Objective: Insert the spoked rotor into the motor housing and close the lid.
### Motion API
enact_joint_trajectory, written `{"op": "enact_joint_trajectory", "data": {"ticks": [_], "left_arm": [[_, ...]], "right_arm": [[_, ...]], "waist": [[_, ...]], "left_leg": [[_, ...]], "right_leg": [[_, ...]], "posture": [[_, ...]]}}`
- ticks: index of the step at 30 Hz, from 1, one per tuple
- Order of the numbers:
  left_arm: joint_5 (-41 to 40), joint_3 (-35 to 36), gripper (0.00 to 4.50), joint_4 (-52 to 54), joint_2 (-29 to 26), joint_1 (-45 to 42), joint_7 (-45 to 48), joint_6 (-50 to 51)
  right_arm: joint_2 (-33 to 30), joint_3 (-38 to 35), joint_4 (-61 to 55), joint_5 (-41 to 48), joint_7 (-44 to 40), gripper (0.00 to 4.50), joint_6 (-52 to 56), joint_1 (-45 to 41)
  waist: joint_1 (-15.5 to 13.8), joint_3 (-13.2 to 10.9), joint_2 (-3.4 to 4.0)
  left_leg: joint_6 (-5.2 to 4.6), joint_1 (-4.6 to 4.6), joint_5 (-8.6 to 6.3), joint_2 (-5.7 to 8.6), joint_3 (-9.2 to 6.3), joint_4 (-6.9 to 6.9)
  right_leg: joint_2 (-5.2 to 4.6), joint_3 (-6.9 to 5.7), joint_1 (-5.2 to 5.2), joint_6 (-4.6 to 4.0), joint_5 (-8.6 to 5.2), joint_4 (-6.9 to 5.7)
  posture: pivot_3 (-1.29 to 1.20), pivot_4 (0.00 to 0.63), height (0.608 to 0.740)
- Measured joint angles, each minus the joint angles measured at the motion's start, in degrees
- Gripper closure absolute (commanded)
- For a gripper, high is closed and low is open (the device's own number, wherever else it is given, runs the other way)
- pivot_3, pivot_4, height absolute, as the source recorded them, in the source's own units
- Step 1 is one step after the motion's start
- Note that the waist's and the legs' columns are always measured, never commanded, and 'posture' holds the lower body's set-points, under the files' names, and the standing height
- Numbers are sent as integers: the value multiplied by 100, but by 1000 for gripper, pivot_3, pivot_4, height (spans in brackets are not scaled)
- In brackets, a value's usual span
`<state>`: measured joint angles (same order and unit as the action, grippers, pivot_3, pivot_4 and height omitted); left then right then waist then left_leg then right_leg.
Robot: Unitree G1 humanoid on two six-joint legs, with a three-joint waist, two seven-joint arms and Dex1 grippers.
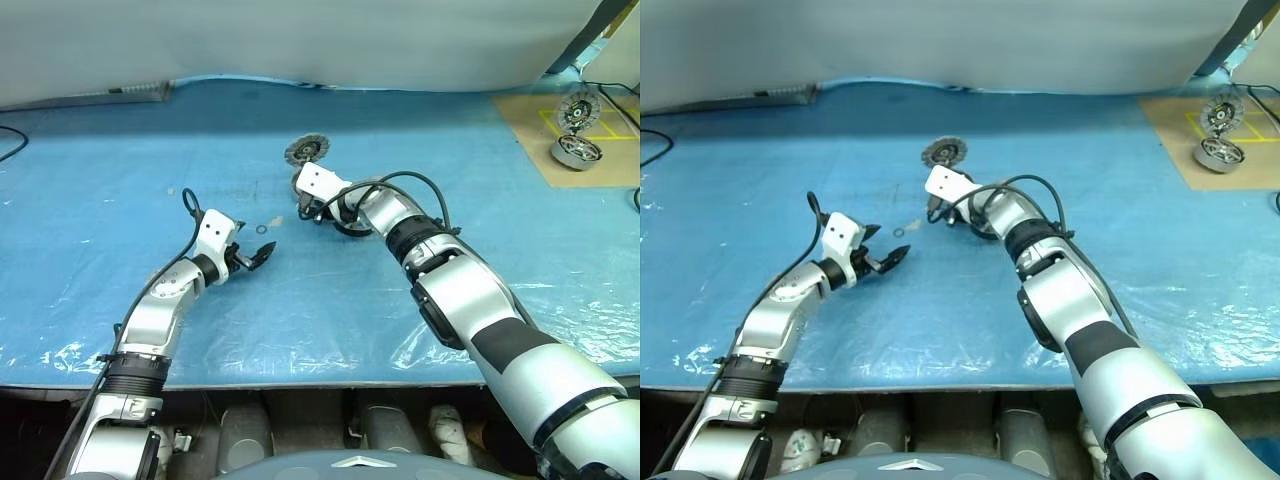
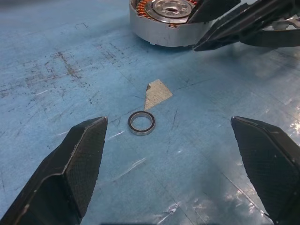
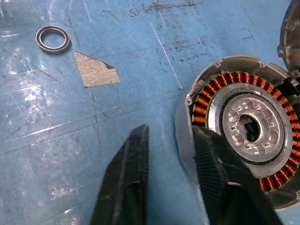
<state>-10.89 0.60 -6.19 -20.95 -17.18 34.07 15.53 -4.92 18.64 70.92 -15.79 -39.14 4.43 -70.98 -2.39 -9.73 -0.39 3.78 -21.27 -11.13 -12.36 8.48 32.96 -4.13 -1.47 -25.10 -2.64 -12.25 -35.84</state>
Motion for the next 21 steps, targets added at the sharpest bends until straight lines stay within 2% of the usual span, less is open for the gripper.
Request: {"op": "enact_joint_trajectory", "data": {"ticks": [2,13,21], "left_arm": [[0,0,0,7,0,18,-6,6],[0,0,0,12,0,42,-80,18],[-3,0,0,23,0,48,-87,27]], "right_arm": [[1,0,-1,0,-9,4469,31,5],[-4,-16,-31,-1,-70,4469,99,10],[-30,-85,-457,30,-501,4469,504,157]], "waist": [[0,0,0],[1,0,0],[1,0,0]], "left_leg": [[-1,-1,1,0,0,-1],[0,-1,0,-2,1,-1],[-1,-1,0,-12,1,-1]], "right_leg": [[1,0,-1,0,0,1],[2,0,-1,0,0,1],[13,0,-1,-1,0,3]], "posture": [[0,150,740],[0,150,740],[0,150,740]]}}
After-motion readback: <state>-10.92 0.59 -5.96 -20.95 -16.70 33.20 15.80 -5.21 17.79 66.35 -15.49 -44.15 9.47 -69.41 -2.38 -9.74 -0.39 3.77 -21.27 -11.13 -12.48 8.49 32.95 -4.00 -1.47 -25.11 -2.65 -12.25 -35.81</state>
